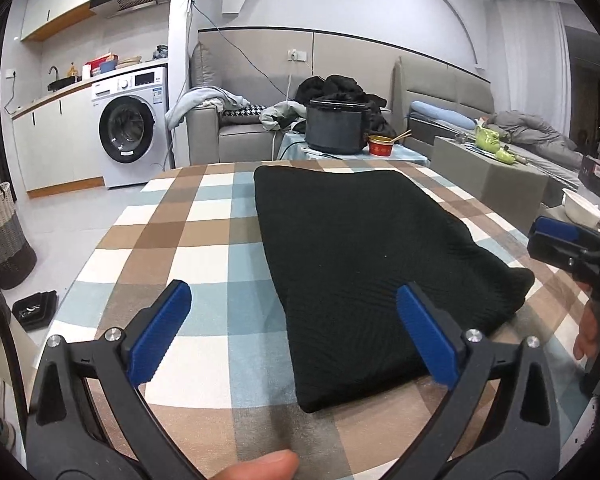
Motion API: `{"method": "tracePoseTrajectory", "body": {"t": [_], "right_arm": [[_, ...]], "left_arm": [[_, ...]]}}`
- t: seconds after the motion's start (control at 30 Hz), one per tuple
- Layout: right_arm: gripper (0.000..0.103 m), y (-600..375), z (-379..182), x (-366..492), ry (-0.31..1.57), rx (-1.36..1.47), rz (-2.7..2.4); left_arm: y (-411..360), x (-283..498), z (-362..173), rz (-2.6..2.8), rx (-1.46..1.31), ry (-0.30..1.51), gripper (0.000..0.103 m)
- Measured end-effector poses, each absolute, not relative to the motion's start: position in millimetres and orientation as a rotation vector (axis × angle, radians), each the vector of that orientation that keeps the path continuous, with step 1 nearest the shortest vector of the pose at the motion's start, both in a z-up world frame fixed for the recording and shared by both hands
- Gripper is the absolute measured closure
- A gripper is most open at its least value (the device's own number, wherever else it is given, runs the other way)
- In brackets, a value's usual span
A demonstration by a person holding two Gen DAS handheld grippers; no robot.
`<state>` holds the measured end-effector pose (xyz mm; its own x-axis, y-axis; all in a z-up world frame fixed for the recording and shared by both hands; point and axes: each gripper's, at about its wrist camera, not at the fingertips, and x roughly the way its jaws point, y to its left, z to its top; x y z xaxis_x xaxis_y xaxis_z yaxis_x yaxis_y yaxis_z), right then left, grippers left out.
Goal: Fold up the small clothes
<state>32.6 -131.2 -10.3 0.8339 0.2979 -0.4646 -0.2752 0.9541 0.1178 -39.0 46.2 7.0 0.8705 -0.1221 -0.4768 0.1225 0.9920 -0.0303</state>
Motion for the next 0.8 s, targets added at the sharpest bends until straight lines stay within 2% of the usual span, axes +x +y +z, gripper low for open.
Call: {"method": "tracePoseTrajectory", "body": {"t": [0.8], "right_arm": [[0.000, -129, -16, 22, 0.436, 0.013, 0.303]], "left_arm": [[54, -45, 10, -0.123, -0.033, 0.478, 0.001]]}}
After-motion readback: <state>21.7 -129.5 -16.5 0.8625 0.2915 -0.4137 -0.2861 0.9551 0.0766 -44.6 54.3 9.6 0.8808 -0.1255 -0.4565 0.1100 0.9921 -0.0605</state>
